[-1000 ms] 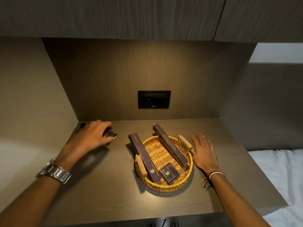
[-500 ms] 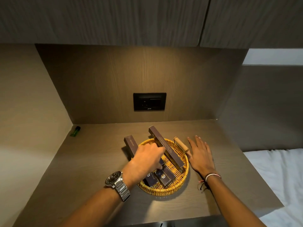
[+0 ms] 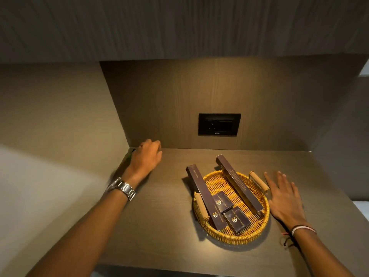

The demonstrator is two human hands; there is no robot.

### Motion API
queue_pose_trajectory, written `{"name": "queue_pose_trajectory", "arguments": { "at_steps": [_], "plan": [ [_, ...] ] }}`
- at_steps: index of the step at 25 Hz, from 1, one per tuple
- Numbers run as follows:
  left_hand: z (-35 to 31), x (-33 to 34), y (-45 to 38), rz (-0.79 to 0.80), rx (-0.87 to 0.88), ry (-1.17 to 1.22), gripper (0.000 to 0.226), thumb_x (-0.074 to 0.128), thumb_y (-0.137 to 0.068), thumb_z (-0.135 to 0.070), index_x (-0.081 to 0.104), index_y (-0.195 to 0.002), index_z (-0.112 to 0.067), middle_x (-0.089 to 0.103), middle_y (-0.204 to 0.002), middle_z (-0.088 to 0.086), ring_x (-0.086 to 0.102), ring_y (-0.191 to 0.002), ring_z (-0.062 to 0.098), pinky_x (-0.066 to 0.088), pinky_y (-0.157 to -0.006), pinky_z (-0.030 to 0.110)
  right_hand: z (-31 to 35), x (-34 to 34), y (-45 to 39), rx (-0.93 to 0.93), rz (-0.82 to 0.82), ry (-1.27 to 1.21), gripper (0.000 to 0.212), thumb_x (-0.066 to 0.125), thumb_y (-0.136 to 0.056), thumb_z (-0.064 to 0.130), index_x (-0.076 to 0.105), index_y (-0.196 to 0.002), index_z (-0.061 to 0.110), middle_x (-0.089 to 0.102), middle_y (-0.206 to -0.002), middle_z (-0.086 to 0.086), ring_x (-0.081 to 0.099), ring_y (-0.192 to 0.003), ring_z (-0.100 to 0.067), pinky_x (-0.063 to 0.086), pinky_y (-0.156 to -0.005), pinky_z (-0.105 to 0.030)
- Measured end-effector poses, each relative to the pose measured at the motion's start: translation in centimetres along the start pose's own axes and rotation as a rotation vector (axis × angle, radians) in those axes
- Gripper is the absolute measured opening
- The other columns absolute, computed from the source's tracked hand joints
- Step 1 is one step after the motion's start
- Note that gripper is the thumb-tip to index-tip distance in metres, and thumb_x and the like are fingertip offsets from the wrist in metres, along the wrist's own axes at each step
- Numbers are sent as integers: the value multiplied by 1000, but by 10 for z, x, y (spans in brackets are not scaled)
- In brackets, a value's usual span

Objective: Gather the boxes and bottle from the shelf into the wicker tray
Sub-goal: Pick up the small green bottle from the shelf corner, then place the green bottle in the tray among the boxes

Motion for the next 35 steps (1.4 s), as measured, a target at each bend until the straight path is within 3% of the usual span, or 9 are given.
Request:
{"name": "queue_pose_trajectory", "arguments": {
  "at_steps": [7,10,15,18,21,24,27,31,35],
  "plan": [
    [103,53,-22,208,-244,-99,46,41,-95,-6,43,-141,-7,45,-142,24,49,-125,43,43,-107,49,5,-5,0,7,-1,16,79,33,-96,65,-3,-158,31,2,-168,-15,2,-155,-29,8,-125,-46],
    [111,63,-24,178,-301,-2,41,38,-97,-6,46,-138,-4,54,-136,25,55,-118,43,47,-100,48,4,-5,-1,8,11,21,82,36,-95,66,-3,-158,31,1,-168,-15,2,-155,-29,9,-126,-47],
    [82,48,-22,-99,-172,203,15,62,-91,-11,76,-93,-5,73,-104,20,66,-98,38,55,-83,45,4,-8,-3,-5,4,10,81,37,-95,64,0,-159,30,4,-168,-15,3,-155,-30,9,-125,-47],
    [40,38,-20,-90,-41,510,11,69,-89,-15,77,-97,-13,75,-103,11,70,-96,24,58,-89,44,5,-8,-2,-11,-8,-1,75,35,-97,59,4,-159,30,7,-168,-16,5,-155,-31,10,-125,-48],
    [-19,24,-5,26,166,795,18,64,-92,-12,65,-104,-25,71,-94,7,76,-79,15,65,-72,36,7,-9,-2,-13,-29,2,71,33,-98,54,8,-159,29,10,-167,-17,7,-155,-31,13,-125,-49],
    [-70,23,16,158,361,768,38,55,-98,-18,48,-130,-36,67,-91,5,75,-82,11,60,-73,20,7,-10,-2,-7,-29,-5,70,33,-98,55,9,-159,28,11,-167,-16,7,-155,-31,12,-125,-48],
    [-105,34,32,252,418,652,47,39,-103,-23,37,-147,-40,64,-85,-3,68,-81,10,55,-73,18,7,-9,-2,-6,-10,3,73,34,-98,58,7,-159,29,9,-168,-16,6,-155,-31,10,-124,-48],
    [-121,43,39,288,414,682,32,40,-103,-22,52,-130,-35,61,-82,-8,64,-80,7,52,-71,20,7,-10,0,-14,-29,21,73,33,-97,58,8,-159,28,11,-167,-16,8,-155,-31,13,-125,-48],
    [-124,44,40,249,402,795,20,60,-94,-27,51,-109,-35,68,-96,-9,66,-93,0,57,-68,20,7,-9,-1,-4,-22,15,72,33,-98,58,9,-159,29,11,-167,-16,7,-155,-31,12,-125,-48]
  ]
}}
Point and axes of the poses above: each hand's wrist, its own y-axis away from the middle knuckle, its own x-axis out of the palm, z = x × y, the point moved 6 cm from there along -y, towards the middle knuckle
